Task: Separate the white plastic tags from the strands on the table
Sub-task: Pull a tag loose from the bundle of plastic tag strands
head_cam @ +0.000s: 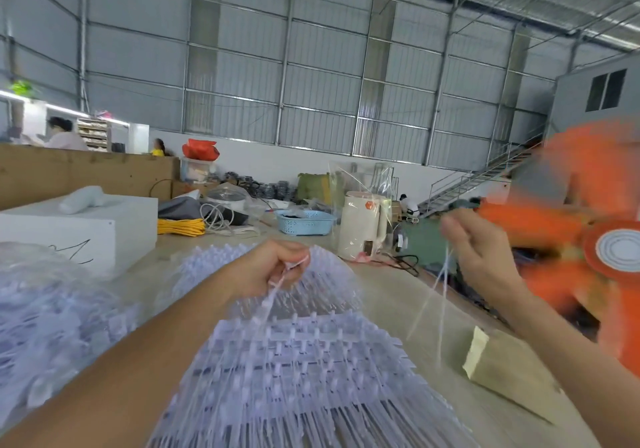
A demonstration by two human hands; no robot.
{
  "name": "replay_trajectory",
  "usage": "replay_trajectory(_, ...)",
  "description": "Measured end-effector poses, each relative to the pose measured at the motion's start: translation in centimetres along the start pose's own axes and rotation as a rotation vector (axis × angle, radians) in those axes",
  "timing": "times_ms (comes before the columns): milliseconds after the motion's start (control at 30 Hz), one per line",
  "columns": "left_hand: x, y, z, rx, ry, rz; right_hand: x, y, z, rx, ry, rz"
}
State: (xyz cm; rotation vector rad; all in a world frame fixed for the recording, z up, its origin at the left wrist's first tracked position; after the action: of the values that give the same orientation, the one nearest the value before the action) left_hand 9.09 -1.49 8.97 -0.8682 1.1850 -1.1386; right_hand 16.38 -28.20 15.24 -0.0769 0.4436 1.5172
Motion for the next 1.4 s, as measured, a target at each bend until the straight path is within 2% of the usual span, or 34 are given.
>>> replay_trajectory(33, 0.2, -0.1, 0.0, -0.003, -0.045, 0.096, 0.1, -0.8, -0.1, 0.223, -0.006, 0.144)
replay_trajectory(67, 0.9, -0.4, 0.2, -0.005, -0.058, 0.179, 0.9, -1.1, -0.5, 0.370, 0.013, 0.261)
replay_trajectory(200, 3.9, -0.6, 1.3, -0.085, -0.007, 0.503, 5.6, 0.5, -2.2, 0.487, 0.209, 0.367)
replay_trajectory(300, 4.1, 0.0, 1.0, -0.113, -0.053, 0.685, 7.8, -0.4, -3.5, 0.585, 0.216, 0.397)
replay_trajectory(367, 4.4, 0.1, 0.6, -0.088, -0.049, 0.758, 9.0, -0.8, -4.0, 0.595, 0.292, 0.254)
replay_trajectory(467, 4.8, 0.0, -0.3, -0.066, 0.005, 0.820, 10.9, -0.9, -4.7, 0.617, 0.495, 0.070)
replay_trajectory(600, 4.7, -1.7, -0.6, 0.006, -0.102, 1.224, 11.8, 0.8, -5.1, 0.582, 0.617, 0.256)
replay_trajectory(667, 5.0, -3.3, -0.8, 0.022, -0.075, 1.338, 11.7, 1.7, -4.8, 0.539, 0.581, 0.356)
replay_trajectory(767, 5.0, -6.7, -1.6, 0.026, -0.012, 1.344, 10.8, 2.7, -3.5, 0.514, 0.469, 0.515)
replay_trajectory(900, 4.5, -11.0, -2.6, 0.096, -0.019, 1.363, 9.5, 4.0, -1.0, 0.492, 0.428, 0.661)
replay_trajectory(967, 4.4, -12.5, -3.0, 0.139, -0.051, 1.280, 8.8, 4.7, 0.3, 0.442, 0.379, 0.663)
replay_trajectory(1067, 4.4, -12.9, -3.4, 0.132, -0.033, 0.920, 7.8, 5.5, 0.8, 0.280, 0.315, 0.555)
replay_trajectory(1133, 4.5, -11.9, -3.7, 0.075, 0.036, 0.717, 7.8, 6.1, 0.1, 0.149, 0.254, 0.452)
replay_trajectory(1233, 4.9, -9.3, -4.0, -0.055, 0.243, 0.460, 7.3, 7.4, -1.7, -0.246, 0.137, 0.137)
replay_trajectory(1333, 5.7, -6.2, -4.2, -0.202, 0.403, 0.287, 7.4, 7.9, -3.1, -0.627, 0.156, -0.058)
replay_trajectory(1400, 5.9, -5.1, -4.3, -0.271, 0.474, 0.258, 7.5, 7.5, -3.7, -0.793, 0.191, -0.168)
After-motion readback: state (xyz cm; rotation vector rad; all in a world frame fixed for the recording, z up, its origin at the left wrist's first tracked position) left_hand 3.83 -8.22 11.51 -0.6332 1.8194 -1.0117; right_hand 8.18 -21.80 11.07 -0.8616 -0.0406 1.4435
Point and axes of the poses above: each hand's wrist, its own z-axis towards the middle knuckle, its own x-axis out of the palm, y = z × x, the point moved 3 cm from there along z, towards the middle knuckle, and after that the axes turned 8 degrees about z, right-handed, at the moved point
